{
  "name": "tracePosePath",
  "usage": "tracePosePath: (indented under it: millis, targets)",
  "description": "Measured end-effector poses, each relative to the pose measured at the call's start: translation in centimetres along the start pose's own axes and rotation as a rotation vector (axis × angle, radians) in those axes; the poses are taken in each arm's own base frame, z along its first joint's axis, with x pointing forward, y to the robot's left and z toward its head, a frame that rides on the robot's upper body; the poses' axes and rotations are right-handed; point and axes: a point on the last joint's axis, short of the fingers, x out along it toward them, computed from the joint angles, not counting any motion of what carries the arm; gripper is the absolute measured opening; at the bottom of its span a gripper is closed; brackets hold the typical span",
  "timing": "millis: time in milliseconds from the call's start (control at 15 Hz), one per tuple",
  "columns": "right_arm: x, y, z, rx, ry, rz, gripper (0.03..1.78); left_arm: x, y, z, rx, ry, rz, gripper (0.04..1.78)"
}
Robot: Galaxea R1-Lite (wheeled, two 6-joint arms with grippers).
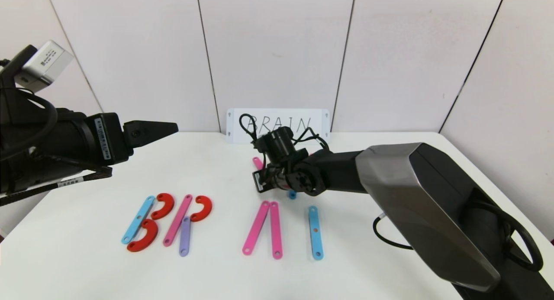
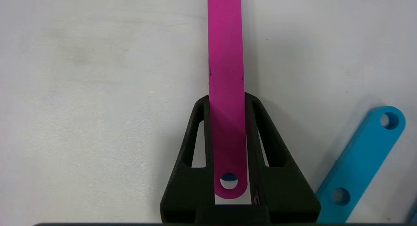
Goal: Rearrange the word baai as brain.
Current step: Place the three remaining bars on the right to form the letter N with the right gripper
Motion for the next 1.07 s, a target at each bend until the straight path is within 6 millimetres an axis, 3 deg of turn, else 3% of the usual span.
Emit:
tracePosePath:
  millis: [400, 867, 1067]
  targets:
    - [-2.0, -2.4, 2.5, 0.023, -0.063, -0.068, 0.31, 0.0, 0.0, -0.1, 0.001, 0.006, -0.005, 1.7]
    - [-6.9, -7.9, 6.3, 0.092, -0.126, -0.198, 0.31, 0.1, -0.4, -0.5, 0.008, 0.025, -0.023, 1.7]
    - [-9.6, -10.0, 6.8, 0.121, -0.078, -0.238, 0.31, 0.1, -0.4, -0.5, 0.008, 0.026, -0.024, 1.7]
